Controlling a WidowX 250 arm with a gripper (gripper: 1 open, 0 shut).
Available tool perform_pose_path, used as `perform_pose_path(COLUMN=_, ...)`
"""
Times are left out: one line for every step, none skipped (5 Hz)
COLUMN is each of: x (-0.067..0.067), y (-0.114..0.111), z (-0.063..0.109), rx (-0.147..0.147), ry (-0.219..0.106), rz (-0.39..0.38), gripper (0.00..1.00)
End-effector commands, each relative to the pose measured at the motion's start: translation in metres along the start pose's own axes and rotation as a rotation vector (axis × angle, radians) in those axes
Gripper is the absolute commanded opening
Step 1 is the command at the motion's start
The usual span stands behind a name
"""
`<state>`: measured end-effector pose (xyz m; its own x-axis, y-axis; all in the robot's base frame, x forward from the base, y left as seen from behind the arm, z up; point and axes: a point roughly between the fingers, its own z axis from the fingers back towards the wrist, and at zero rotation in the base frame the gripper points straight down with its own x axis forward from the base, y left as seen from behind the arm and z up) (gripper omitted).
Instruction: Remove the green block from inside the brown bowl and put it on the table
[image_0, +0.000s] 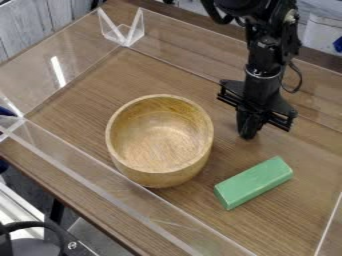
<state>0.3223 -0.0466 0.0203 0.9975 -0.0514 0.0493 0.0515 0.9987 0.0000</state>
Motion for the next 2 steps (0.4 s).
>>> perform_pose_path(x=0.0017, y=0.0005, z=0.0049, rx=-0.007, ry=-0.028, rz=0.007, gripper=0.00)
perform_pose_path(x=0.0022, y=0.0014, z=0.0052, rx=-0.011, ry=-0.017, rz=0.012, gripper=0.00)
